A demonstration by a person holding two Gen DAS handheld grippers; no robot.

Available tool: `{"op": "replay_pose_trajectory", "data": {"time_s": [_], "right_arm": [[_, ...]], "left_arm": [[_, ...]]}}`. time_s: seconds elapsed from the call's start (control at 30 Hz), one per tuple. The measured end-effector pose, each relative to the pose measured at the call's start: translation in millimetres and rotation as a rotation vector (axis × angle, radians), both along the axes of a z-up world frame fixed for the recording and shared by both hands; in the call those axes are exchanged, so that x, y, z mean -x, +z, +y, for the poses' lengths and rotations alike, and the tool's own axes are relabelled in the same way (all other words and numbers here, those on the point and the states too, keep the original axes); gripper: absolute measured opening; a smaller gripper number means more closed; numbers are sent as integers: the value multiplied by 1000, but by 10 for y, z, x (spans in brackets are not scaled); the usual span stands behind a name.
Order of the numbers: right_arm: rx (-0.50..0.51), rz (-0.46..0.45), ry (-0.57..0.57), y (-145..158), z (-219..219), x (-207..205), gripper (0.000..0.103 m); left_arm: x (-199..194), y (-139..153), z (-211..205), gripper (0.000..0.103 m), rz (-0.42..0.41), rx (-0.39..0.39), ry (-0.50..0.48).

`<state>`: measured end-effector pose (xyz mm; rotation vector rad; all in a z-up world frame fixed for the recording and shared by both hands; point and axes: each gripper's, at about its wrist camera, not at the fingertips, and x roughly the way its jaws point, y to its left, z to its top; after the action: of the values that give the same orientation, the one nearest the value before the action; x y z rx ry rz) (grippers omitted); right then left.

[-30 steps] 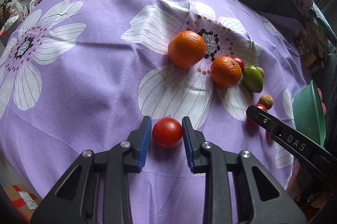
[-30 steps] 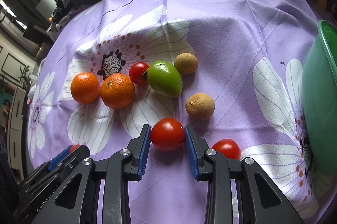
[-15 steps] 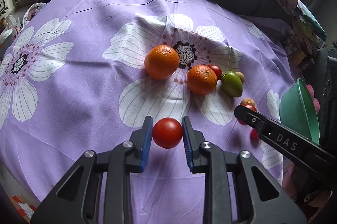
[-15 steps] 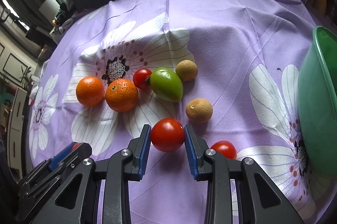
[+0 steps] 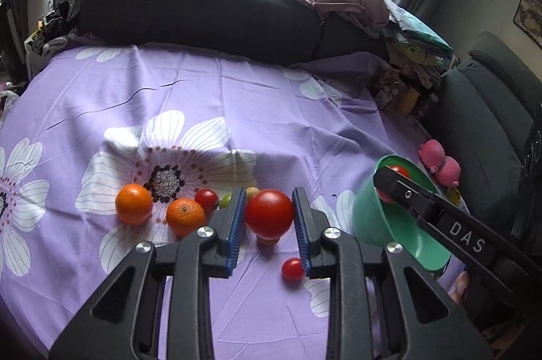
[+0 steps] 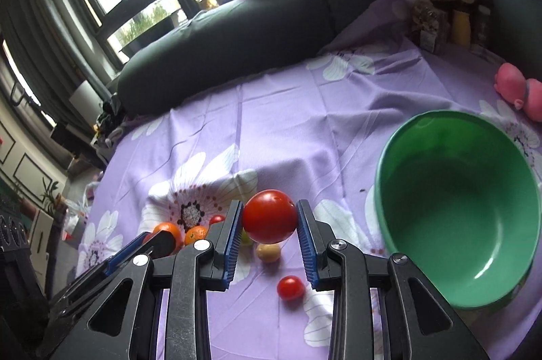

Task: Organize fruits
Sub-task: 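Carry both held cherry tomatoes over the green bowl with both tools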

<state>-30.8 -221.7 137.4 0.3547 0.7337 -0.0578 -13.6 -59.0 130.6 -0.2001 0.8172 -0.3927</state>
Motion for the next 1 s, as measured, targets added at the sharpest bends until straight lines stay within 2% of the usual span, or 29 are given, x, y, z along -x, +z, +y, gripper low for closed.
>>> {"op": "replay_pose_trajectory", "data": {"time_s": [0.17,0.3,0.37,0.5,0.63,0.77,1.0], "right_arm": [[47,-71,-141,188,-338,11,33],[20,-113,-209,88,-627,145,33],[-10,-115,-238,41,-770,203,33],[-44,-94,-311,-86,-972,271,33],[-68,-52,-357,-222,-1089,273,34],[-70,-19,-387,-318,-1162,273,34],[-68,0,-416,-367,-1208,292,34]], "left_arm": [[-101,95,-403,27,-30,16,-98],[-147,-12,-738,27,-23,-17,-178],[-139,-67,-858,27,-26,-7,-211],[-186,-195,-1070,27,28,24,-267],[-195,-267,-1250,27,43,30,-295],[-166,-307,-1360,27,42,44,-336],[-129,-380,-1537,27,44,21,-366]]}}
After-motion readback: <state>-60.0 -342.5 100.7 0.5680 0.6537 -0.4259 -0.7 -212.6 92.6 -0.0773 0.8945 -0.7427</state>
